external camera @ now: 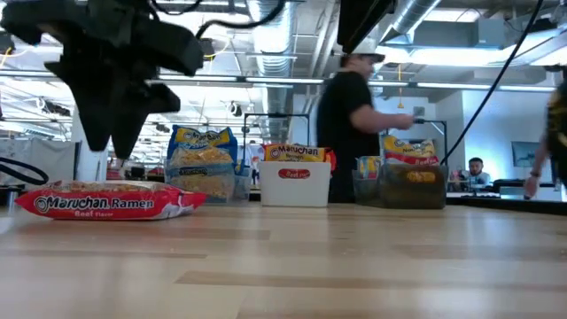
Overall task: Sort Maruchan noodles
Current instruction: Put the red noodle pack into the white bin
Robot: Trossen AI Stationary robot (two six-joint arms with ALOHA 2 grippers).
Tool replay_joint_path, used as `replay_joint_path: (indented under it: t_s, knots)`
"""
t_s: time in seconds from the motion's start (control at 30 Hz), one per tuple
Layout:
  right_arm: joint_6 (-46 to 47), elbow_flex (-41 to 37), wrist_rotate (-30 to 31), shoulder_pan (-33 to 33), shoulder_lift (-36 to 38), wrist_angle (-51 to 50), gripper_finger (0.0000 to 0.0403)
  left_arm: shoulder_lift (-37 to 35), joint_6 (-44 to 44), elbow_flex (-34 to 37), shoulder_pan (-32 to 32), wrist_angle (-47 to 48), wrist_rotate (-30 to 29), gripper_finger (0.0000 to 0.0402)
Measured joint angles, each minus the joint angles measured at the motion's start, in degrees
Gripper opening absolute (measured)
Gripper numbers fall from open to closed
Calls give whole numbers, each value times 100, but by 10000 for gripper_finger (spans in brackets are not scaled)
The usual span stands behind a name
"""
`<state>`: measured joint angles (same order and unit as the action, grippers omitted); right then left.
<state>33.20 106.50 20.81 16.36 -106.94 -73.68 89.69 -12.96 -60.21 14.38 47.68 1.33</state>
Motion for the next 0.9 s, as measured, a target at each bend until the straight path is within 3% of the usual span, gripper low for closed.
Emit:
replay_joint_path:
  t_s: [0.47,0.9]
  knots:
    - [433,0,-23,8,0,267,166,-81,-313,-948,630,1971,-1224,166]
    - [385,0,-2,12,2,804,173,-1753,-2037,-712,1776,2180,-2327,166]
